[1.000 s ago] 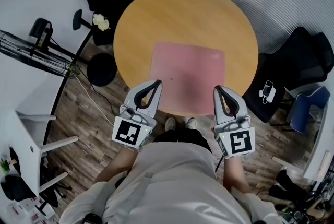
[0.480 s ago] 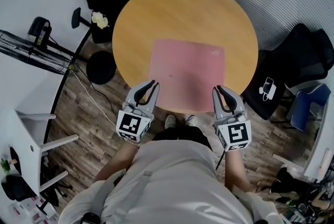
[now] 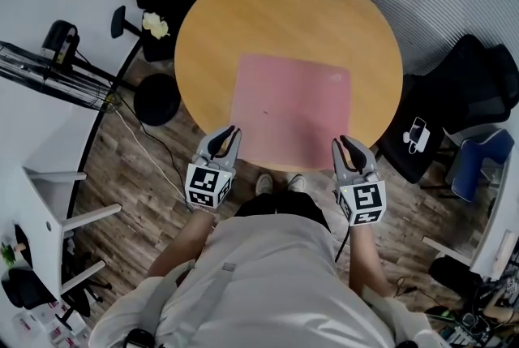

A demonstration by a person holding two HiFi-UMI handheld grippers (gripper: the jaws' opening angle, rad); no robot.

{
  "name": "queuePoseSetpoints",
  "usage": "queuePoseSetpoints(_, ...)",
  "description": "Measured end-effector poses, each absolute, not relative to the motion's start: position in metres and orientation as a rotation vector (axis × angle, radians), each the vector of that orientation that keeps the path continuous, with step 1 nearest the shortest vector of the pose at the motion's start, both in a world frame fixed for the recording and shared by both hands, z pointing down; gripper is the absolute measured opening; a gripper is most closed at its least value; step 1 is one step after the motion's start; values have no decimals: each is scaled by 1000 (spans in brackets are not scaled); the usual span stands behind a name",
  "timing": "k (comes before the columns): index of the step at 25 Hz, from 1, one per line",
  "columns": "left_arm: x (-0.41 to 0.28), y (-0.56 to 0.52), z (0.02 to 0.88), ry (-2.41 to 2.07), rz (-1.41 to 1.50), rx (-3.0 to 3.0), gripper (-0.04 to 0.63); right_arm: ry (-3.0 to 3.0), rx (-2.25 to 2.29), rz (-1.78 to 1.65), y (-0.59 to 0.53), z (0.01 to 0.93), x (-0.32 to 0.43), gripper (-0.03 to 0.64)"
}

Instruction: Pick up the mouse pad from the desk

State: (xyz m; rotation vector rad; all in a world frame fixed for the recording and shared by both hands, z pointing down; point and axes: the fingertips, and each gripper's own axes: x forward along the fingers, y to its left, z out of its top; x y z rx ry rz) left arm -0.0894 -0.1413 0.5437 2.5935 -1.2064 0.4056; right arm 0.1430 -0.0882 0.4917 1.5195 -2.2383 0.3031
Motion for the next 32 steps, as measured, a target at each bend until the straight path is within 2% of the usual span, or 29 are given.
queuePoseSetpoints(18, -130, -125, 676, -1167, 601, 2345, 80, -2066, 1513, 494, -67, 588, 185, 74)
queuePoseSetpoints(32, -141, -108, 734, -1115, 700, 2248, 89, -1929, 1461, 683, -33, 673, 215, 92)
